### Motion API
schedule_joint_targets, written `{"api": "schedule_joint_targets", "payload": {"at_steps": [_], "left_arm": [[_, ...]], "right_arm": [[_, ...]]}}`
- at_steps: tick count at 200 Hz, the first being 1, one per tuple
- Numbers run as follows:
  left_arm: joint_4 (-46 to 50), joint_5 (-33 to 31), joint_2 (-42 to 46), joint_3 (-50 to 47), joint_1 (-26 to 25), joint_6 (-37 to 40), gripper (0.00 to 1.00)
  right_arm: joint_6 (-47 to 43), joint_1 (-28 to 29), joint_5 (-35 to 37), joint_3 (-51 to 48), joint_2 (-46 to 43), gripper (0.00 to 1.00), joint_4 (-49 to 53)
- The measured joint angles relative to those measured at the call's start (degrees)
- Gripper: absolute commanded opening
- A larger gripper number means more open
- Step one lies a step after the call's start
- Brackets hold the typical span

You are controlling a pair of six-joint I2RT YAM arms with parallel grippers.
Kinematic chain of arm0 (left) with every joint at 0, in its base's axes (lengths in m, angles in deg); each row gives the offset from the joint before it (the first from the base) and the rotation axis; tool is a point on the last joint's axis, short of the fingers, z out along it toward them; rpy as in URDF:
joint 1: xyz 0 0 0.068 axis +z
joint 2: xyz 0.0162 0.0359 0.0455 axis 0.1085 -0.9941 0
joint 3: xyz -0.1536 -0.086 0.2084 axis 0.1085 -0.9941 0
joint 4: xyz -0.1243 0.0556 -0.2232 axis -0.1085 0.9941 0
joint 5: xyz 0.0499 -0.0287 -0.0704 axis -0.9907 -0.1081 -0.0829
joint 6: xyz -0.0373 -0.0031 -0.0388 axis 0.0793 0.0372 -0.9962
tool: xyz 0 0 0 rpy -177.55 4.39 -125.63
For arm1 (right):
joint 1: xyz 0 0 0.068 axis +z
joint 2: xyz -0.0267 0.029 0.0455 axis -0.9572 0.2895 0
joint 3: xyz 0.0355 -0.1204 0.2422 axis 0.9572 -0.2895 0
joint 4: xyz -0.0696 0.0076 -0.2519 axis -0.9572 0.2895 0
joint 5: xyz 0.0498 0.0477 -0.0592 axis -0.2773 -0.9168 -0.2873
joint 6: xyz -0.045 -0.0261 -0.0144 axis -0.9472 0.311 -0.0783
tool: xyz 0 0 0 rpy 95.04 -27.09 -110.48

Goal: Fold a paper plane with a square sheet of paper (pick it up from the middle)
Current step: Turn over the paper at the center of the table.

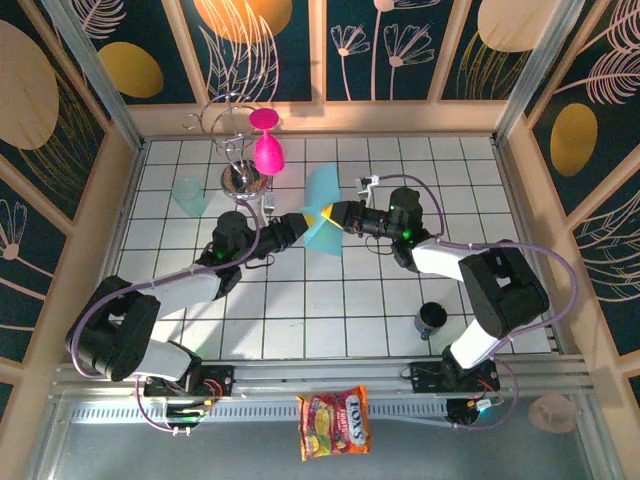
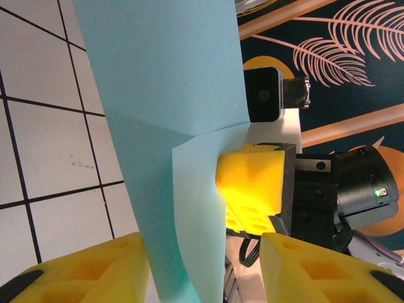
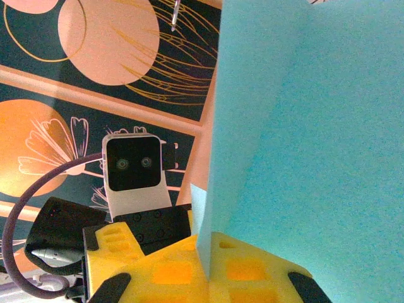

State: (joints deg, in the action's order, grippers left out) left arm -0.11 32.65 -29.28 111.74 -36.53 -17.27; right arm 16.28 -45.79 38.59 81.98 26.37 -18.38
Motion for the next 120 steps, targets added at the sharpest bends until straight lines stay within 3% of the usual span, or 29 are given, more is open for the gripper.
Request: {"api": "schedule_joint_targets", "payload": {"at_steps": [69, 120], "left_arm": [[3.4, 0.0, -0.9, 1.2, 0.0, -0.9, 0.71], [2.2, 1.1, -1.2, 1.3, 0.0, -2.1, 0.55]], "right_arm": [[1.3, 0.0, -1.6, 0.0, 0.1, 0.07, -4.0], [1.9, 0.7, -2.5, 0.0, 2.1, 0.07, -5.3]]}}
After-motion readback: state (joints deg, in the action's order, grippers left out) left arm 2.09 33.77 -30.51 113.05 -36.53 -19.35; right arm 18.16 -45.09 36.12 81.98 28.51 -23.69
